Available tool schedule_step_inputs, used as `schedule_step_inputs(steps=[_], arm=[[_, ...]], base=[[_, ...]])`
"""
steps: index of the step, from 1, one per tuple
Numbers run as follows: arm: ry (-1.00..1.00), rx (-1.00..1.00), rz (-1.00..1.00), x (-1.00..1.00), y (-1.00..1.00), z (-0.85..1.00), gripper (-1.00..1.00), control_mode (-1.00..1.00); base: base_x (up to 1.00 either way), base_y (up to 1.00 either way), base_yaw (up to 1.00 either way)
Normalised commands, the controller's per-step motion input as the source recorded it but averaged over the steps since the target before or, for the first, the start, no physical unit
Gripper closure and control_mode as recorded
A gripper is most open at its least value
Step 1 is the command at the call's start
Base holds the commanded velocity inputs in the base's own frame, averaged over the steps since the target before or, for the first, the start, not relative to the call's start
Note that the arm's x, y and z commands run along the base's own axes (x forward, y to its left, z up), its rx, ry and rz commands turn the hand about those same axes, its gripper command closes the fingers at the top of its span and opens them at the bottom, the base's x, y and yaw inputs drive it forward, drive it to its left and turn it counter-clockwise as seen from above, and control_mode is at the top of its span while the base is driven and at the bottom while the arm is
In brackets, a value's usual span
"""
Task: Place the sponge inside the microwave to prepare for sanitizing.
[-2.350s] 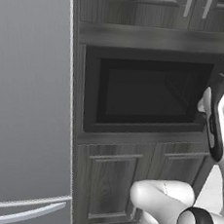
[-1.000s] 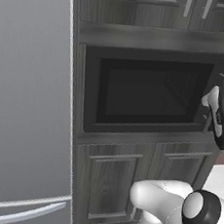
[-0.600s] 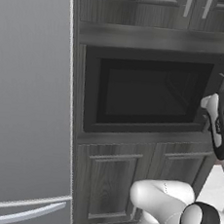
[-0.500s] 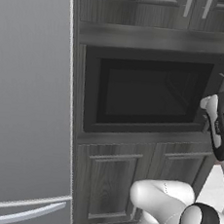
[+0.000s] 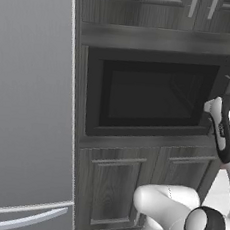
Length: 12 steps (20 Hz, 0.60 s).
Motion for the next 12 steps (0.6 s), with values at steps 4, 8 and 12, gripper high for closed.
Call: schedule_step_inputs(steps=[4,8,12], arm=[[0.03,0.00,0.05,0.21,0.00,0.00,-1.00,-1.00],[0.00,0.00,0.04,0.28,0.00,0.00,-1.00,-1.00],[-0.01,0.00,0.06,0.25,0.00,0.00,-1.00,-1.00]], base=[[0.00,0.00,0.00],[0.00,0.00,0.00],[0.00,0.00,0.00]])
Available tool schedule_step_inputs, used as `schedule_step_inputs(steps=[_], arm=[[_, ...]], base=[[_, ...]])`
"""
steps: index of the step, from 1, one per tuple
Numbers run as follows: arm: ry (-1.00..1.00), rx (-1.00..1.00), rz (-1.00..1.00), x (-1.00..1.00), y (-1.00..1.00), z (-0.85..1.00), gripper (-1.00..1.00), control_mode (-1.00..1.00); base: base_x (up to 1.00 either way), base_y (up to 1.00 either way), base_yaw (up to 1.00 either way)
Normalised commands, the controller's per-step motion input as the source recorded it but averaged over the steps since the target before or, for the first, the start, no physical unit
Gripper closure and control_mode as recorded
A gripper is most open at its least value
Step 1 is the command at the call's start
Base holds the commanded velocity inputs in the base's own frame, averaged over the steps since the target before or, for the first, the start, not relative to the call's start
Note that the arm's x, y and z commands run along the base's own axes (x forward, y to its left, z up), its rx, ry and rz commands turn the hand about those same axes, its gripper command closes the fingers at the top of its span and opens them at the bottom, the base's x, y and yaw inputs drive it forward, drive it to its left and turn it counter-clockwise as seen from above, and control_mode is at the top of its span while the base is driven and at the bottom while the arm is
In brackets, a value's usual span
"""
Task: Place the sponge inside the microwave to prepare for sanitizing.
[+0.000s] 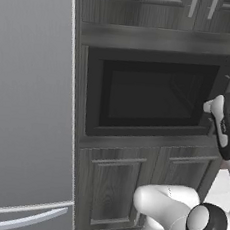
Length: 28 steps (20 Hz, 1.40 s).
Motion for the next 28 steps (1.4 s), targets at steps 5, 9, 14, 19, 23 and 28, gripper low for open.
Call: schedule_step_inputs(steps=[5,9,14,19,23,28], arm=[[-0.02,0.00,0.06,0.22,0.00,-0.01,-1.00,-1.00],[0.00,0.07,0.07,0.37,-0.07,-0.01,1.00,-1.00],[0.00,0.00,0.02,0.04,0.00,0.00,1.00,-1.00],[0.00,0.00,0.00,0.00,0.00,0.00,1.00,-1.00],[0.00,0.00,0.00,-0.32,0.00,0.04,1.00,-1.00],[0.00,-0.02,0.00,-0.88,0.07,0.11,1.00,-1.00]], base=[[0.00,0.00,0.00],[0.00,0.00,0.00],[0.00,0.00,0.00],[0.00,0.00,0.00],[0.00,0.00,0.00],[0.00,0.00,0.00]])
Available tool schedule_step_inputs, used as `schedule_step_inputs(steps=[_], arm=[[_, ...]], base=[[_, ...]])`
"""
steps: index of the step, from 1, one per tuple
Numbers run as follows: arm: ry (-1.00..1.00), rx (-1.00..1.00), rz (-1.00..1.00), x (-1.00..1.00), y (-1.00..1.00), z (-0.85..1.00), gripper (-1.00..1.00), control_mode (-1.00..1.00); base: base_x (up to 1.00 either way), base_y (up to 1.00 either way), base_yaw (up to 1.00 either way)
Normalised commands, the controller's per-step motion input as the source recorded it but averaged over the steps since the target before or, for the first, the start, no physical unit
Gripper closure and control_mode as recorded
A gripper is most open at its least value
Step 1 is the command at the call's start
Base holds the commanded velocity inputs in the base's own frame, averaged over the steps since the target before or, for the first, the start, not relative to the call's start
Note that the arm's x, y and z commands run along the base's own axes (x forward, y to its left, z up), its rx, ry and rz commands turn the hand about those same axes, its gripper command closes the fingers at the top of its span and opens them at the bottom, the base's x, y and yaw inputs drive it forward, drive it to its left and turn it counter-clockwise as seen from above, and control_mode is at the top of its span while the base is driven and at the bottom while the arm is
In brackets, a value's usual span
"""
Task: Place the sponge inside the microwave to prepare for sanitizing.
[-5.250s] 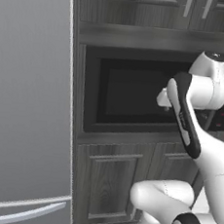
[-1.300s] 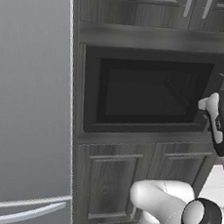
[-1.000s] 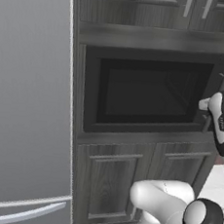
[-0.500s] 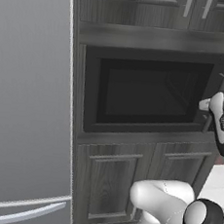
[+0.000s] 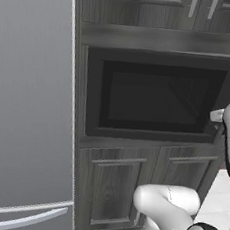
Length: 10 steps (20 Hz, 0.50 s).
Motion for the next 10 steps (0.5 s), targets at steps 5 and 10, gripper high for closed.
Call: schedule_step_inputs(steps=[5,10], arm=[[0.00,-0.10,-0.03,-0.86,0.49,0.08,1.00,-1.00],[0.06,-0.12,-0.11,-0.68,0.56,0.00,1.00,-1.00]], base=[[0.00,0.00,0.00],[0.00,0.00,0.00]])
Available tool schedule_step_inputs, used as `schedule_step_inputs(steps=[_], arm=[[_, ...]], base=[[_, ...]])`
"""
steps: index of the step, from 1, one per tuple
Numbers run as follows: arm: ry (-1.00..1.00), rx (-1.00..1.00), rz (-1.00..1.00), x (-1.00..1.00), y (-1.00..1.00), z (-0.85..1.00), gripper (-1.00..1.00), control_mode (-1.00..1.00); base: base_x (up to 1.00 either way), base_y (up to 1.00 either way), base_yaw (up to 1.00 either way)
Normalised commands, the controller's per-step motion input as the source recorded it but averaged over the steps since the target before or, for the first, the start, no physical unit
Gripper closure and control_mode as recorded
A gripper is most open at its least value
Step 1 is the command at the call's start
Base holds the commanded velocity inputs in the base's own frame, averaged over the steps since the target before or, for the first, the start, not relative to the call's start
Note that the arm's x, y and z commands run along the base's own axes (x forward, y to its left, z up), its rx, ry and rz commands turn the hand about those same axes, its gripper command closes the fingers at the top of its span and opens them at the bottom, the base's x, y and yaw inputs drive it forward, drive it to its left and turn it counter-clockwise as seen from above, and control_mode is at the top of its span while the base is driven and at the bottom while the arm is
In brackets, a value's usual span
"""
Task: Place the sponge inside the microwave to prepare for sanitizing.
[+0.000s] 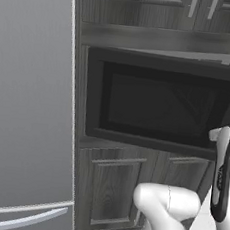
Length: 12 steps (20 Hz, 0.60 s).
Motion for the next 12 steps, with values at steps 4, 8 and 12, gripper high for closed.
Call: schedule_step_inputs(steps=[4,8,12], arm=[[0.16,-0.13,-0.24,-0.47,0.67,-0.12,1.00,-1.00],[0.09,-0.08,-0.29,-0.41,0.68,-0.22,1.00,-1.00],[0.00,0.00,-0.35,-0.34,0.48,-0.02,1.00,-1.00]], base=[[0.00,0.00,0.00],[0.00,0.00,0.00],[0.00,0.00,0.00]])
